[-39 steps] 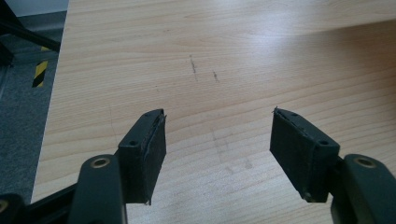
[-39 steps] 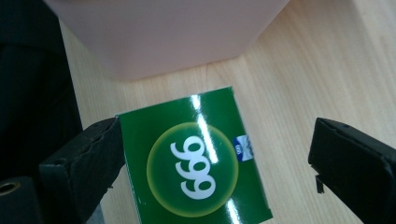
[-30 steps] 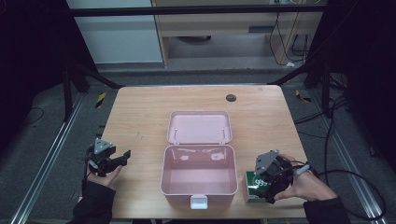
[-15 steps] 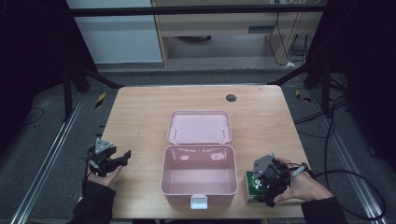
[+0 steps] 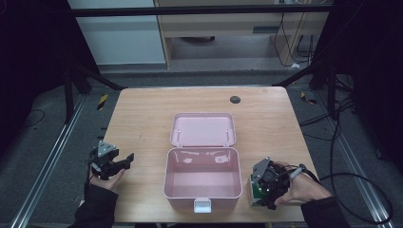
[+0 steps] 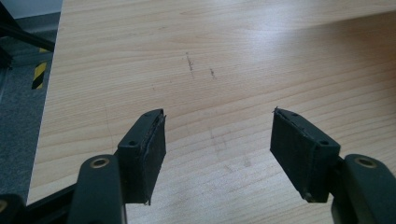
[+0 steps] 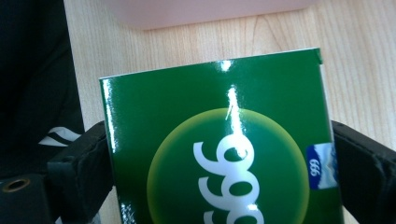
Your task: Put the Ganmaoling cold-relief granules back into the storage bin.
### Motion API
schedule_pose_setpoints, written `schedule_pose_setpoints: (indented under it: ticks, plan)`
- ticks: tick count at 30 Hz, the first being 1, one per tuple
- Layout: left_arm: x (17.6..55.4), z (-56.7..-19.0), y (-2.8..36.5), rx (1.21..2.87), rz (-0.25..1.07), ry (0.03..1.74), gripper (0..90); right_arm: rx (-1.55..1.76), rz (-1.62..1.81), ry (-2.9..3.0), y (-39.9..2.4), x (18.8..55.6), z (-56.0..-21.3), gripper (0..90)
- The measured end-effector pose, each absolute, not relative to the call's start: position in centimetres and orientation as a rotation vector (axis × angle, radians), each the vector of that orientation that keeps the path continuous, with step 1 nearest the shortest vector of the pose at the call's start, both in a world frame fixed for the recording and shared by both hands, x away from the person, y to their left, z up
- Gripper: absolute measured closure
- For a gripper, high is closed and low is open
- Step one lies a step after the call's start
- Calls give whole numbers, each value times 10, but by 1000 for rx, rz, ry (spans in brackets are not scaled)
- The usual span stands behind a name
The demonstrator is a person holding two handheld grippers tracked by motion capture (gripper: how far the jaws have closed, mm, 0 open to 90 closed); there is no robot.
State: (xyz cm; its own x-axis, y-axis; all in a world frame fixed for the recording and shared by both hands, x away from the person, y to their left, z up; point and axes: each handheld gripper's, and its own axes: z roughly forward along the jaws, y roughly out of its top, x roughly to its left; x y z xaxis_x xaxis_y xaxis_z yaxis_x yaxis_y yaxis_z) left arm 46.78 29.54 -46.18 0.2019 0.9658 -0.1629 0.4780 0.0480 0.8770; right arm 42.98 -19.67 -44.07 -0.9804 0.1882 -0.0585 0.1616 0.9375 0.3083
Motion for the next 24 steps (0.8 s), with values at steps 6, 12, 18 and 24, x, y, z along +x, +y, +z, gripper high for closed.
schedule_pose_setpoints:
  ticks: [6, 12, 18, 24]
  plan:
    - [468, -462, 295, 1570, 676, 1409, 349, 270, 477, 3022, -198, 432, -448, 83]
    - [468, -462, 295, 1571, 677, 1410, 349, 263, 450, 3036, -199, 434, -452, 96]
    - [468, -462, 296, 1575, 675, 1411, 349, 276, 451, 3051, -200, 435, -451, 127]
    - [468, -462, 296, 1573, 675, 1412, 348, 308, 464, 3057, -202, 435, -449, 154]
